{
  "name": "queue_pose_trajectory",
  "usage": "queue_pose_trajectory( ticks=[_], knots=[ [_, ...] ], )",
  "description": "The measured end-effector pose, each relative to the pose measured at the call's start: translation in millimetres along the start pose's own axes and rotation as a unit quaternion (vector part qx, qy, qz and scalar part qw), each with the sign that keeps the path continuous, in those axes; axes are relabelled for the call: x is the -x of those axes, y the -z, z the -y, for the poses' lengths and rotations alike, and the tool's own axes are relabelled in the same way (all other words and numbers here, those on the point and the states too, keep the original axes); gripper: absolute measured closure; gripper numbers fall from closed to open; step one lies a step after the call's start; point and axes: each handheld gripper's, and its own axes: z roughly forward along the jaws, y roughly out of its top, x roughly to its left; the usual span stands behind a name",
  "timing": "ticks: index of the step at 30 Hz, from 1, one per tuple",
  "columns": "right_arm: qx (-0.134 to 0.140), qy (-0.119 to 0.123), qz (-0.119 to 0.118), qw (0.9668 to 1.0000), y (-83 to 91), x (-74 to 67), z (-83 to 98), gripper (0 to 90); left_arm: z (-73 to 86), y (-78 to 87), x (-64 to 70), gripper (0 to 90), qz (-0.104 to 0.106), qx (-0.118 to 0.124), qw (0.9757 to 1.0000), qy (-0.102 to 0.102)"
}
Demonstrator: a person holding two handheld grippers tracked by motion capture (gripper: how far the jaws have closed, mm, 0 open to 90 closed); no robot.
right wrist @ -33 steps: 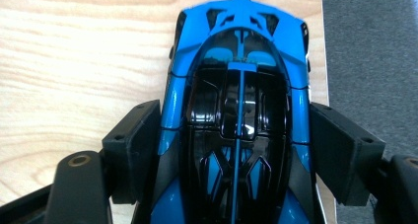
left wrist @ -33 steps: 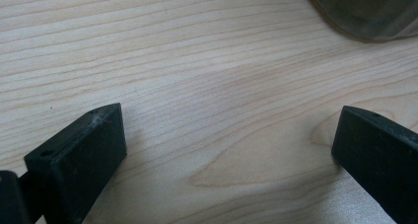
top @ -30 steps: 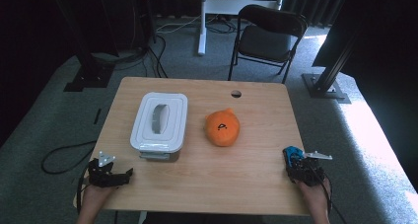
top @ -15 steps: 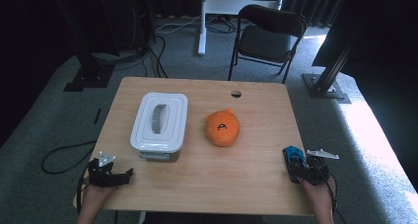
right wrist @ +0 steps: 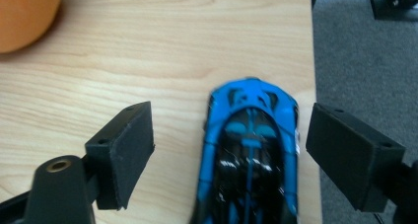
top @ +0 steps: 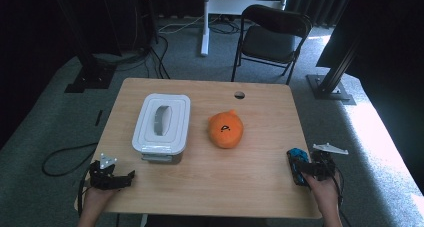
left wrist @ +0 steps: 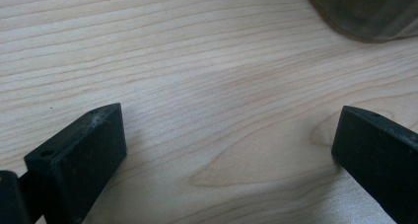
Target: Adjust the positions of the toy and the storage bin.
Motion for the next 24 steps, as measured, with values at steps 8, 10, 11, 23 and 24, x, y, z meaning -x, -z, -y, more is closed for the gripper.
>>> queue_pose_trajectory(
  ticks=[8, 10, 11, 23, 24],
  knots=[
    [0.005, 0.024, -0.041, 0.9989, -6.8, -23.8, -14.6, 14.6, 0.0, -0.2, 0.1, 0.5, 0.0, 0.001, 1.0, 0.001],
    [0.003, 0.032, -0.054, 0.998, -9.7, -32.0, -18.3, 14.6, 0.0, 0.0, 0.0, 0.5, 0.0, 0.0, 1.0, 0.0],
    [0.004, 0.036, -0.057, 0.9977, -11.1, -36.3, -19.8, 14.6, 0.0, -0.1, 0.0, 0.5, 0.0, 0.0, 1.0, 0.0],
    [0.001, 0.069, -0.096, 0.993, -28.4, -76.2, -32.3, 13.9, 0.0, -0.1, 0.0, 0.5, 0.0, 0.0, 1.0, 0.0],
    [0.0, 0.076, -0.103, 0.9918, -30.9, -82.4, -34.0, 13.9, 0.0, -0.1, 0.0, 0.5, 0.0, 0.0, 1.0, 0.0]
  ],
)
